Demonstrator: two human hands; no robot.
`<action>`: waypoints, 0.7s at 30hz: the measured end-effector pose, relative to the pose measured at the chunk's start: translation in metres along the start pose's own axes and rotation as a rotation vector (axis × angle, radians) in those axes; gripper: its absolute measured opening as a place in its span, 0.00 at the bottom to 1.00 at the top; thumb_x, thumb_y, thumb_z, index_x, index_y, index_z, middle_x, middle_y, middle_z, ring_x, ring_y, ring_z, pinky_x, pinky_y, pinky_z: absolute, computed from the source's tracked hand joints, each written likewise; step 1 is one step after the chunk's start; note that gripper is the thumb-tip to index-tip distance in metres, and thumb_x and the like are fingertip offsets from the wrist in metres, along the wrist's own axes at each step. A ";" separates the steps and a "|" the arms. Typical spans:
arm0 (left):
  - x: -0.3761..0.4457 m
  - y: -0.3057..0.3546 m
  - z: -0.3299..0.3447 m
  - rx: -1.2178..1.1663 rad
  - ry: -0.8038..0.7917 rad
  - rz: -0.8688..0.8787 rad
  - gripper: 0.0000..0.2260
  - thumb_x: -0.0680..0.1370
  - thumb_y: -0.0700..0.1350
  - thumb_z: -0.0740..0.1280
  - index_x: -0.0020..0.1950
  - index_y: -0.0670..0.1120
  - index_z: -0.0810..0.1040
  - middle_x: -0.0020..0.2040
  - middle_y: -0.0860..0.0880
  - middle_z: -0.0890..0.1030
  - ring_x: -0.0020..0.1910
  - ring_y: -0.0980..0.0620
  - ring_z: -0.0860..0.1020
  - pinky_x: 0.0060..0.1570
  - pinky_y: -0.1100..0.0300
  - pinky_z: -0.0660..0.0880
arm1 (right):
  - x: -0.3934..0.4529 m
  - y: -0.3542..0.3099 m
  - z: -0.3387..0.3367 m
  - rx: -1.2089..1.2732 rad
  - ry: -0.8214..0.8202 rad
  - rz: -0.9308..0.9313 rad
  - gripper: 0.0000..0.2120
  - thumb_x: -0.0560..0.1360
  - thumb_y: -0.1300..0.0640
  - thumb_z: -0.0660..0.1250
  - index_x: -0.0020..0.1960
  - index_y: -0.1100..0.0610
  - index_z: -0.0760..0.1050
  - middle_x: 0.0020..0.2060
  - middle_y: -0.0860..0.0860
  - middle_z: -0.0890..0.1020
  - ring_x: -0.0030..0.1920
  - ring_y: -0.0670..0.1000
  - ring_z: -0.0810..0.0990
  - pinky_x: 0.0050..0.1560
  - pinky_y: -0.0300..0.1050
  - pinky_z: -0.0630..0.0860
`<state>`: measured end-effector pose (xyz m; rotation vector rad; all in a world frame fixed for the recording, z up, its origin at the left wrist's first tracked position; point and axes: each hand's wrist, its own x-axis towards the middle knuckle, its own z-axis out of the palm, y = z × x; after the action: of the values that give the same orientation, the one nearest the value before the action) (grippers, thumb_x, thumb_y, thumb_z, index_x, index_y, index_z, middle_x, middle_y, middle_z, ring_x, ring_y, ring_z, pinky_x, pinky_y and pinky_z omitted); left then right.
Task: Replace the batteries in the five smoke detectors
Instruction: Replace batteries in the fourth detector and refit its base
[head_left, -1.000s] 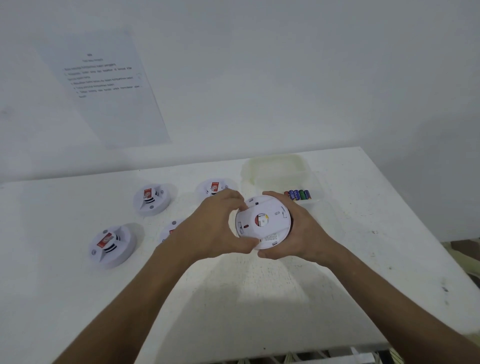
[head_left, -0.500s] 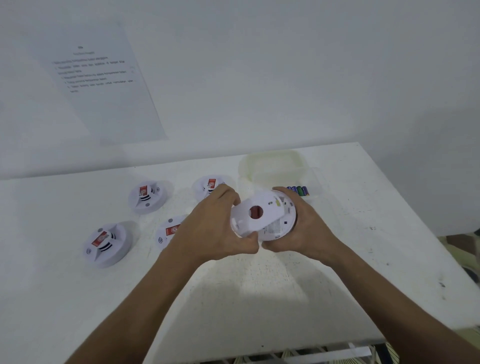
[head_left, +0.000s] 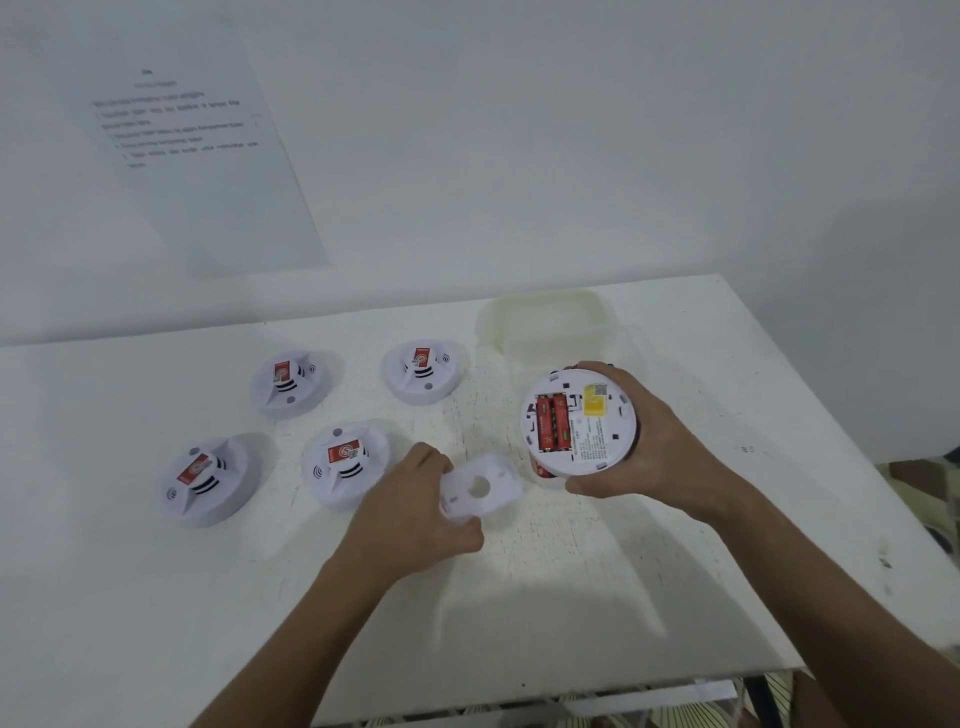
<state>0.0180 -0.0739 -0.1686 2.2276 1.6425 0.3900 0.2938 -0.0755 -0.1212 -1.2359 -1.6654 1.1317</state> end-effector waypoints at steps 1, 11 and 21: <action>0.000 0.000 0.002 0.007 -0.013 0.000 0.22 0.62 0.61 0.69 0.47 0.49 0.71 0.44 0.56 0.70 0.37 0.57 0.73 0.33 0.62 0.73 | 0.000 0.000 0.001 0.000 -0.010 0.008 0.48 0.57 0.63 0.84 0.72 0.51 0.67 0.63 0.44 0.78 0.65 0.47 0.77 0.61 0.47 0.80; 0.006 0.000 -0.003 -0.012 -0.060 0.021 0.22 0.73 0.57 0.70 0.62 0.46 0.75 0.59 0.53 0.74 0.48 0.54 0.77 0.46 0.62 0.76 | 0.003 0.002 0.002 -0.007 -0.052 0.029 0.49 0.58 0.64 0.84 0.74 0.53 0.65 0.66 0.46 0.76 0.66 0.46 0.76 0.63 0.47 0.79; 0.041 0.068 -0.074 -0.208 -0.077 0.292 0.22 0.72 0.51 0.72 0.66 0.51 0.75 0.59 0.55 0.80 0.49 0.58 0.79 0.47 0.60 0.80 | 0.009 -0.001 0.010 -0.017 -0.054 -0.016 0.46 0.59 0.67 0.84 0.71 0.51 0.66 0.59 0.39 0.80 0.61 0.42 0.79 0.53 0.32 0.77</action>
<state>0.0577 -0.0446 -0.0721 2.2923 1.1812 0.5170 0.2820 -0.0692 -0.1226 -1.2098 -1.7254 1.1524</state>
